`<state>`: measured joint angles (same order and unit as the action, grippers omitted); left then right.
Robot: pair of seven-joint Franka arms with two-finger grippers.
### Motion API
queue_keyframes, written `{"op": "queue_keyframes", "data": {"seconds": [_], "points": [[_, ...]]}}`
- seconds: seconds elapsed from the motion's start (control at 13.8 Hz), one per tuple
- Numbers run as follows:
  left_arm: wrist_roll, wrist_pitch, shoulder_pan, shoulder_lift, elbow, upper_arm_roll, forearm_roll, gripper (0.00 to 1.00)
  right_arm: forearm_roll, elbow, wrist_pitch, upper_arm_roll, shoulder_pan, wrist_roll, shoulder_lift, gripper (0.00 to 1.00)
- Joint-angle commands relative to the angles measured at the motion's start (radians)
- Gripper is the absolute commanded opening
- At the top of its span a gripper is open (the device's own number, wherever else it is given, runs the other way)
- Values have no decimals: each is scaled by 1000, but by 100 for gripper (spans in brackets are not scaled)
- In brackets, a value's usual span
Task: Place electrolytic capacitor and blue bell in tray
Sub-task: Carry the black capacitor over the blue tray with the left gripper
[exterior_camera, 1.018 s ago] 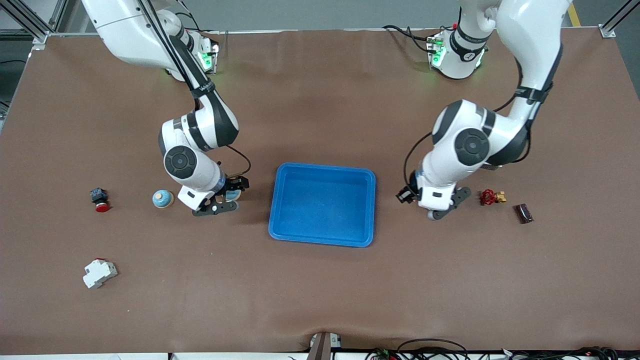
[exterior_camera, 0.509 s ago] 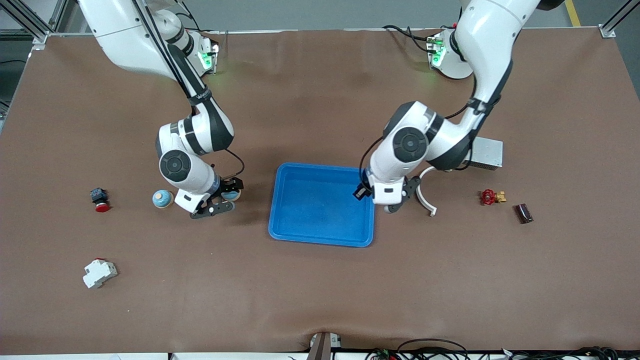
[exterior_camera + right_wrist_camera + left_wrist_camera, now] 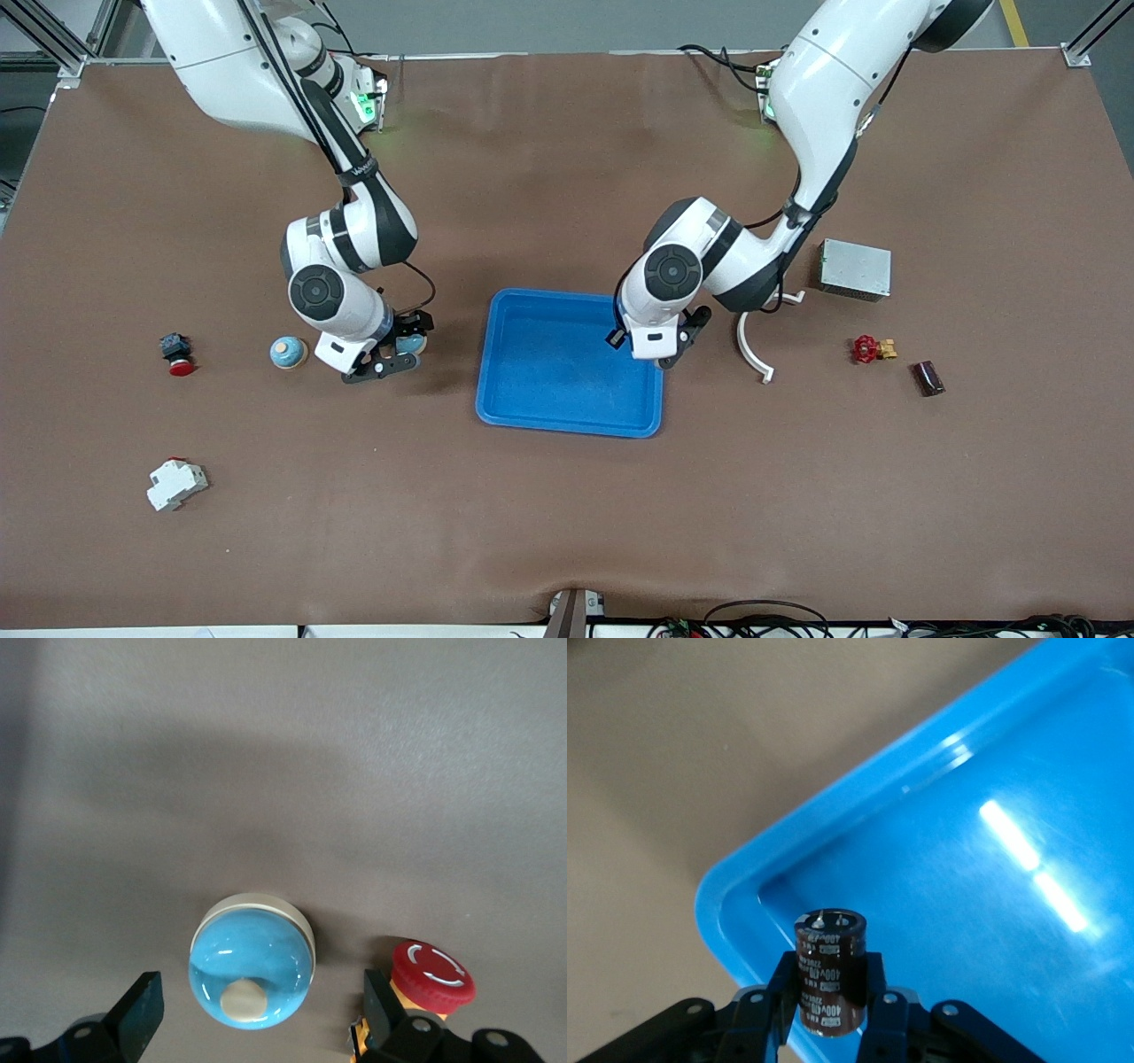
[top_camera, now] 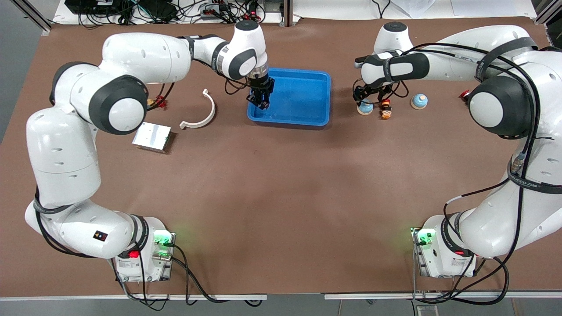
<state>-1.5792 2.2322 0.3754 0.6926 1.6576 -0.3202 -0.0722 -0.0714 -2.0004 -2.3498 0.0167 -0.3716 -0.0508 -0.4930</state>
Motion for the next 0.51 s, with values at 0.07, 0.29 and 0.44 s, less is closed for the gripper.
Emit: {"op": "queue_keyframes", "data": {"seconds": [0.07, 0.29, 0.44], "points": [[-36, -13, -4, 8, -21, 4, -28, 100, -11, -4, -23, -6, -3, 12, -22, 100], [-35, -22, -24, -48, -22, 4, -27, 100, -11, -1, -25, -4, -12, 12, -26, 100], [-21, -66, -82, -132, -24, 4, -32, 100, -11, -1, -40, -4, -12, 12, -33, 100]]}}
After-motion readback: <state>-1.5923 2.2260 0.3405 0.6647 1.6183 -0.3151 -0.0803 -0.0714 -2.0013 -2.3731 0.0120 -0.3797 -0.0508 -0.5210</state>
